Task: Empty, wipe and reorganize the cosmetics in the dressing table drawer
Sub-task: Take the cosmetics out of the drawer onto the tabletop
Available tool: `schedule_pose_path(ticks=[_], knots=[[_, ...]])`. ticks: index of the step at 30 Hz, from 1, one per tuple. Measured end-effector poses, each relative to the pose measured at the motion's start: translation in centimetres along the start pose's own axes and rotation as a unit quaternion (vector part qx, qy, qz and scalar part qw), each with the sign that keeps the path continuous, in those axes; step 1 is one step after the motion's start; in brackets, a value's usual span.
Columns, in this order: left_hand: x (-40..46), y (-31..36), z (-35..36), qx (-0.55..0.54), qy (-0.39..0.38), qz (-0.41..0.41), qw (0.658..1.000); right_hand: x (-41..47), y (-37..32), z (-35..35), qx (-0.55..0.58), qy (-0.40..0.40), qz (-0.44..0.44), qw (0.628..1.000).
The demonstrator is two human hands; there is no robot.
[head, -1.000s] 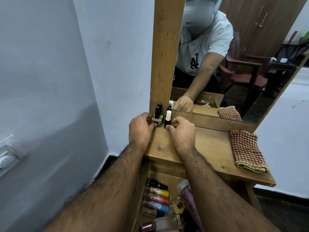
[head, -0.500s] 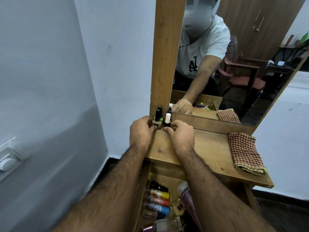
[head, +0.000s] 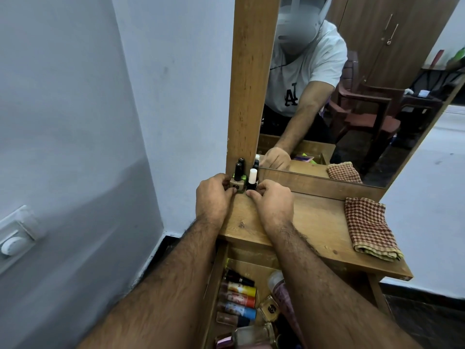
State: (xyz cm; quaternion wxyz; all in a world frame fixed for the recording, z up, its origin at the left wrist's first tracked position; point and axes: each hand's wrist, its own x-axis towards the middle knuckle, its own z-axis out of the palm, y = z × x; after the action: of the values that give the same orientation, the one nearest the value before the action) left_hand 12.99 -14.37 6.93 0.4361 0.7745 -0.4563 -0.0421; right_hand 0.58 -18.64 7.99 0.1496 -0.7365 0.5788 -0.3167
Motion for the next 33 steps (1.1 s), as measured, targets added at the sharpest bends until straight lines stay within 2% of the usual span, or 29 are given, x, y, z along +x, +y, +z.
schedule_pose_path(ticks=[7,10,13,15,17,19,21,24,26,28,33], knots=[[-0.9,-0.1,-0.9,-0.018,-0.018,-0.029,0.999,-0.1,0.2,-0.1,0.014,-0.013,0.029,0.999],[-3.0,0.5,-1.9,-0.024,-0.039,-0.006,0.999,-0.7,0.3,-0.7,0.070,-0.038,0.037,0.996],[-6.6,0.5,-3.4,-0.027,-0.001,0.027,0.999,-3.0,0.7,-2.0,0.143,-0.073,0.022,0.987],[-9.5,0.3,-4.2,-0.040,0.021,0.068,0.997,-5.8,1.2,-2.9,0.168,-0.052,-0.011,0.984],[-12.1,0.4,-4.8,-0.035,0.007,0.110,0.993,-8.9,2.0,-3.9,0.171,0.019,-0.053,0.984],[-14.1,0.5,-4.8,-0.011,-0.031,0.133,0.991,-11.7,3.0,-4.4,0.162,0.055,-0.088,0.981],[-15.4,0.7,-4.7,0.020,-0.089,0.125,0.988,-13.7,4.5,-4.4,0.138,0.022,-0.088,0.986],[-16.0,1.1,-4.3,0.092,-0.219,0.082,0.968,-15.0,6.6,-4.5,0.096,-0.045,-0.031,0.994],[-16.0,1.7,-3.8,0.163,-0.297,0.081,0.937,-15.1,7.5,-4.8,0.088,-0.045,0.014,0.995],[-15.6,2.3,-3.1,0.222,-0.335,0.095,0.911,-15.1,7.9,-5.0,0.095,-0.041,0.047,0.994],[-14.4,2.7,-1.8,0.295,-0.380,0.083,0.873,-15.2,8.2,-5.1,0.094,-0.052,0.063,0.992]])
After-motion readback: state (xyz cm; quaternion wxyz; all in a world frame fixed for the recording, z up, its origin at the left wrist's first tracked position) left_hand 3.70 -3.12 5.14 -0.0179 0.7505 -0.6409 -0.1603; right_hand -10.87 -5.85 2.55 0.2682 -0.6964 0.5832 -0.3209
